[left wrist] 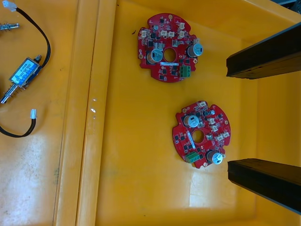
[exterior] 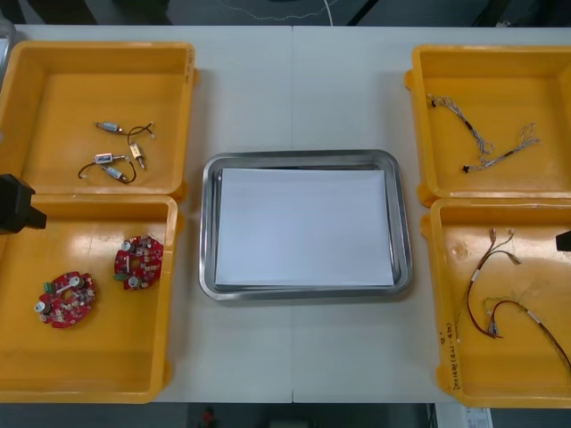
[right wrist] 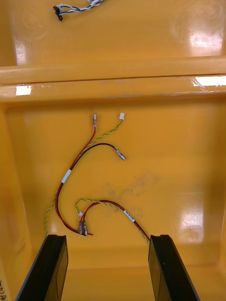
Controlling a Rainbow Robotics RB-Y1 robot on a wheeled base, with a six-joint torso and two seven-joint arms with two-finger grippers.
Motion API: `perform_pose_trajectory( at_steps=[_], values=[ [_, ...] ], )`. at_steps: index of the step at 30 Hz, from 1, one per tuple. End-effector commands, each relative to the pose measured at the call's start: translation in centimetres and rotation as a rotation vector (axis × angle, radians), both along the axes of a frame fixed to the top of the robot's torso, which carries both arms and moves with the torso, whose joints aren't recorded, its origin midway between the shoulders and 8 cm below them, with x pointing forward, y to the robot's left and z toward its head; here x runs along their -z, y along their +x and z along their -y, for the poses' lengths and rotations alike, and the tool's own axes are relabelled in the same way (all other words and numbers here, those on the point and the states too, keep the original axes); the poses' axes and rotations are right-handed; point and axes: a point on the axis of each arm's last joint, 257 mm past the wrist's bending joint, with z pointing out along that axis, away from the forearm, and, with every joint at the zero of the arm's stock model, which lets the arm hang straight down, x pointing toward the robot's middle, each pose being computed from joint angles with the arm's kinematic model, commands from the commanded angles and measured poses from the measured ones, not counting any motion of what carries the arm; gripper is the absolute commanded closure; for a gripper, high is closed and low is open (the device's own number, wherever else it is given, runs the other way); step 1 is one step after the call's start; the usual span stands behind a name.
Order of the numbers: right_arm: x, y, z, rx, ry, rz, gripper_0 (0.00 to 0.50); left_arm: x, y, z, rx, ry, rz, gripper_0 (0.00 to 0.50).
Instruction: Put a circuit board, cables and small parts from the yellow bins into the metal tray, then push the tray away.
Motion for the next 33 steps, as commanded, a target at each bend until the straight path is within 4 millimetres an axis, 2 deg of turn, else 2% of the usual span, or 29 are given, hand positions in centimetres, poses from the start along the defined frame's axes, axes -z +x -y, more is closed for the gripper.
perform_pose_trajectory(
  at_steps=[1, 33],
  values=[
    [-0.48, -0.47, 1.22, -0.011, -0.048, -0.004, 0.000, -1.44, -0.29, -1.75, 0.092, 0.106, 0.023, 0.000],
    [-0.48, -0.47, 1.22, -0.011, -0.048, -0.004, 0.000, -1.44, -0.29, -1.75, 0.092, 0.106, 0.023, 0.000]
  ],
)
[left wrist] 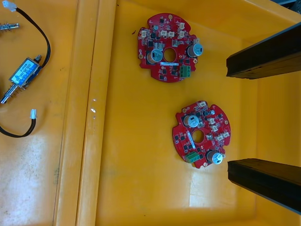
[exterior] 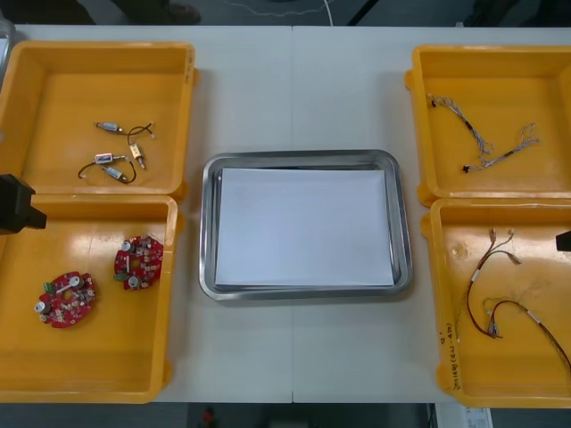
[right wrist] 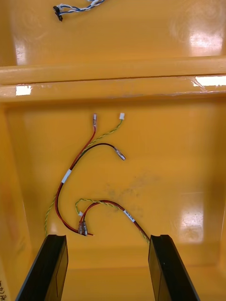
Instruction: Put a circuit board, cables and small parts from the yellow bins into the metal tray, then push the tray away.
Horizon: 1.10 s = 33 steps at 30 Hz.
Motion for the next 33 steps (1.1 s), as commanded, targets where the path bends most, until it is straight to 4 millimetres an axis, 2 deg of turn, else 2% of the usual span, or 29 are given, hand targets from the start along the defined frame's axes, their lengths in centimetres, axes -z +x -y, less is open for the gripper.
perform_pose_trajectory(
  at_steps=[1, 33],
  values=[
    [-0.48, -0.47, 1.22, -0.011, -0.048, -0.004, 0.000, -1.44, -0.29, -1.75, 0.092, 0.106, 0.023, 0.000],
    [-0.48, -0.47, 1.22, -0.011, -0.048, -0.004, 0.000, -1.44, -0.29, -1.75, 0.092, 0.106, 0.023, 0.000]
  ],
)
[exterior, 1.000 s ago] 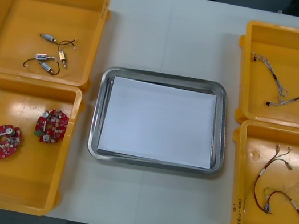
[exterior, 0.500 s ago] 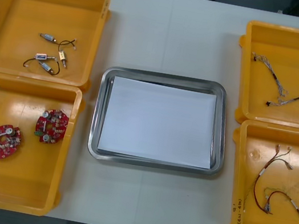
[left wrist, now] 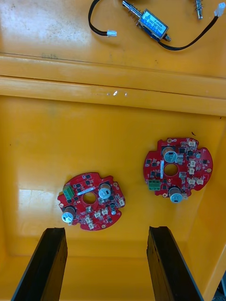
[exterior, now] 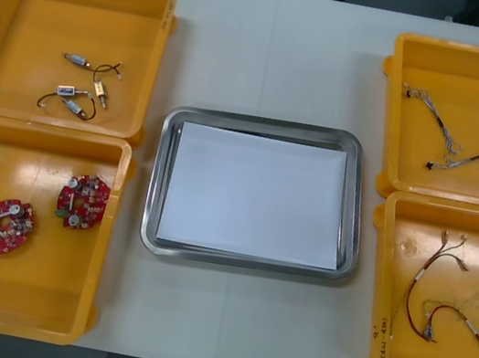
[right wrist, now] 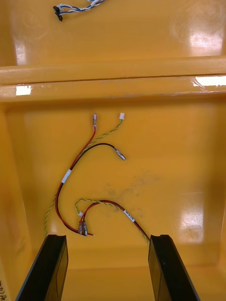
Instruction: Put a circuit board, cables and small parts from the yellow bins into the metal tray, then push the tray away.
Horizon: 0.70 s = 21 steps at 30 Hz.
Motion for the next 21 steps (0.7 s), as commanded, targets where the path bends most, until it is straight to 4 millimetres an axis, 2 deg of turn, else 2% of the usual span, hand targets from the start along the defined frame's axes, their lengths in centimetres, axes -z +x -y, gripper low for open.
perform_pose_trajectory(
  at_steps=[1, 14, 15, 18, 19, 20, 21],
  values=[
    [-0.5, -0.5, 1.2, -0.011, -0.048, -0.004, 0.000, -1.4, -0.3, -1.7, 0.092, 0.106, 0.023, 0.000],
    [-0.5, -0.5, 1.2, -0.011, -0.048, -0.004, 0.000, -1.4, -0.3, -1.7, 0.092, 0.106, 0.023, 0.000],
    [-1.3, -0.1, 1.4, -0.006, -0.055, 0.019, 0.000, -1.4, -0.3, -1.7, 0.092, 0.106, 0.023, 0.000],
    [-1.3, -0.1, 1.3, -0.005, -0.048, 0.020, 0.000, -1.4, -0.3, -1.7, 0.092, 0.106, 0.023, 0.000],
    [-2.3, 0.2, 1.3, -0.009, -0.057, 0.048, 0.000, -1.4, -0.3, -1.7, 0.092, 0.106, 0.023, 0.000],
    [-2.3, 0.2, 1.3, -0.009, -0.057, 0.048, 0.000, -1.4, -0.3, -1.7, 0.092, 0.106, 0.023, 0.000],
    [-2.4, 0.1, 1.4, -0.006, -0.064, 0.055, 0.000, 0.4, -0.9, -0.9, 0.097, 0.071, -0.015, 0.000]
  ],
)
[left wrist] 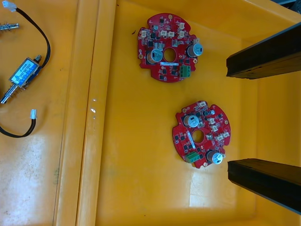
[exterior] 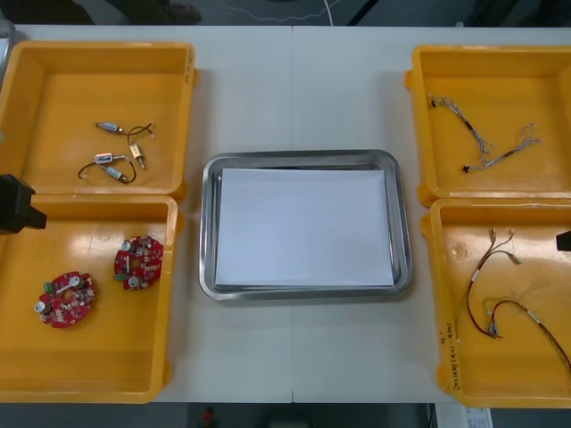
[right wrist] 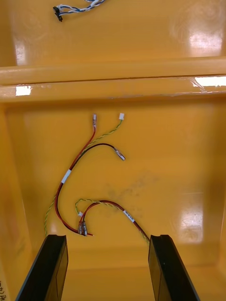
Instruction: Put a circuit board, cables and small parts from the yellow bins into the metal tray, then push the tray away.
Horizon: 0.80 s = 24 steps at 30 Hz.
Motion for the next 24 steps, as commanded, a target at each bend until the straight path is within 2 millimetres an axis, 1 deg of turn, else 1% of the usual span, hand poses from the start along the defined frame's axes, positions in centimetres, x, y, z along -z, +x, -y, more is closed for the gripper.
perform_pose_trajectory(
  at_steps=[1, 7, 14, 19, 21, 24],
  values=[
    [-2.4, 0.0, 1.3, -0.009, -0.068, 0.056, 0.000, 0.6, -0.9, -0.6, 0.099, 0.059, -0.017, 0.000],
    [-2.1, -0.3, 1.6, -0.012, -0.074, 0.046, 0.000, 0.1, -0.7, -0.3, 0.105, 0.046, -0.007, 0.000],
    [-1.0, -1.6, 2.4, -0.028, -0.085, 0.007, 0.000, 0.3, -0.7, 0.0, 0.112, 0.038, -0.004, 0.000],
    [-0.5, -2.6, 3.0, -0.040, -0.103, -0.022, 0.000, 0.7, -0.3, 0.2, 0.116, 0.022, 0.019, 0.000],
    [0.0, -3.4, 3.5, -0.055, -0.120, -0.050, 0.000, 1.3, -0.1, 0.5, 0.124, 0.012, 0.033, 0.000],
    [0.2, -3.7, 3.9, -0.066, -0.127, -0.051, 0.000, 2.1, 0.2, 0.9, 0.136, 0.010, 0.039, 0.000]
  ],
)
